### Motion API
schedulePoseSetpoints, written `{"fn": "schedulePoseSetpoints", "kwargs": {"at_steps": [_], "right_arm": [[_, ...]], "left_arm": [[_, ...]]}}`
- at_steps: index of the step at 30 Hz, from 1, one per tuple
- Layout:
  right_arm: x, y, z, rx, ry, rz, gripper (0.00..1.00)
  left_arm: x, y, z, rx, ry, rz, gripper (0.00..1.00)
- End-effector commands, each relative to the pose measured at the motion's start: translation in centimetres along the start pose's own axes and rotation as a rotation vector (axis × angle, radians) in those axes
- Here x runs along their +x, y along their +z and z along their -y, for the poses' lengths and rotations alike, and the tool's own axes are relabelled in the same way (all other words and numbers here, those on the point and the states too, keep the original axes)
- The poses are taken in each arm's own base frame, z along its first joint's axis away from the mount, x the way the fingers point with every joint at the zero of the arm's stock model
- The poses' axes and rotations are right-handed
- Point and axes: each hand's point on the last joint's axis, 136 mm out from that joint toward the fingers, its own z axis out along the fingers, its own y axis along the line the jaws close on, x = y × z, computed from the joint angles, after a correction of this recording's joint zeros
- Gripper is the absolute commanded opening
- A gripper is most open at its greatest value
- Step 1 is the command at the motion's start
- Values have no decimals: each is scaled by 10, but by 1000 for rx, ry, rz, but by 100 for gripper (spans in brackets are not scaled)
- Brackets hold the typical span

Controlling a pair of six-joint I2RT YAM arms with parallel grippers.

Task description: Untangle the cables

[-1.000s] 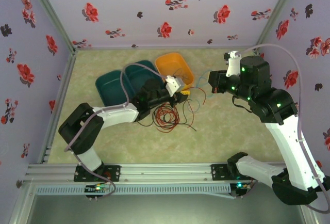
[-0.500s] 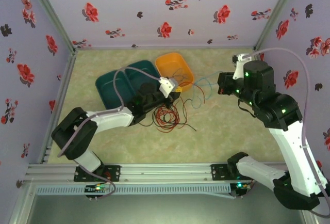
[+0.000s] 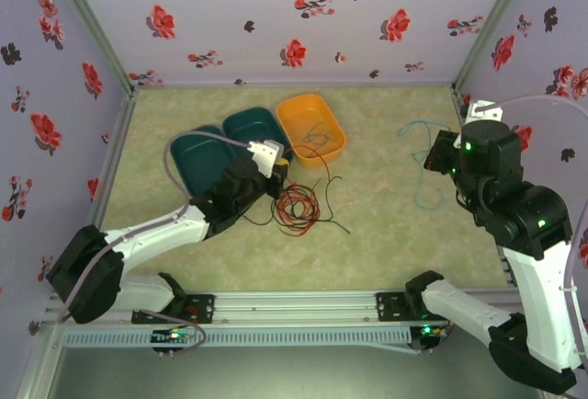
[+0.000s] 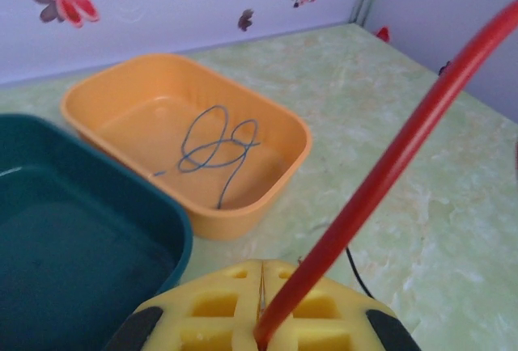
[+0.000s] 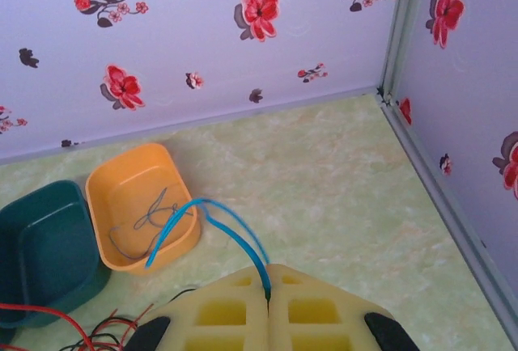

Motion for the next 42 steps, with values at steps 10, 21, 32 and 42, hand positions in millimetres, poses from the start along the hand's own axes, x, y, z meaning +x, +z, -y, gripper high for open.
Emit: {"fn": "schedulePoseSetpoints", "kwargs": {"at_steps": [10, 21, 32, 42], "right_arm": [[0, 4, -45, -232, -13, -26, 0], [12, 22, -76, -352, -19, -82, 0], [24, 33, -86, -394, -24, -107, 0], [32, 37, -99, -462, -30, -127, 0]], "left_arm": [[40, -30, 39, 173, -102, -307, 0], [98, -15, 46, 185, -153, -523, 2], [97, 18, 28, 51, -84, -550, 28], [42, -4, 37, 107, -97, -402, 45]]}}
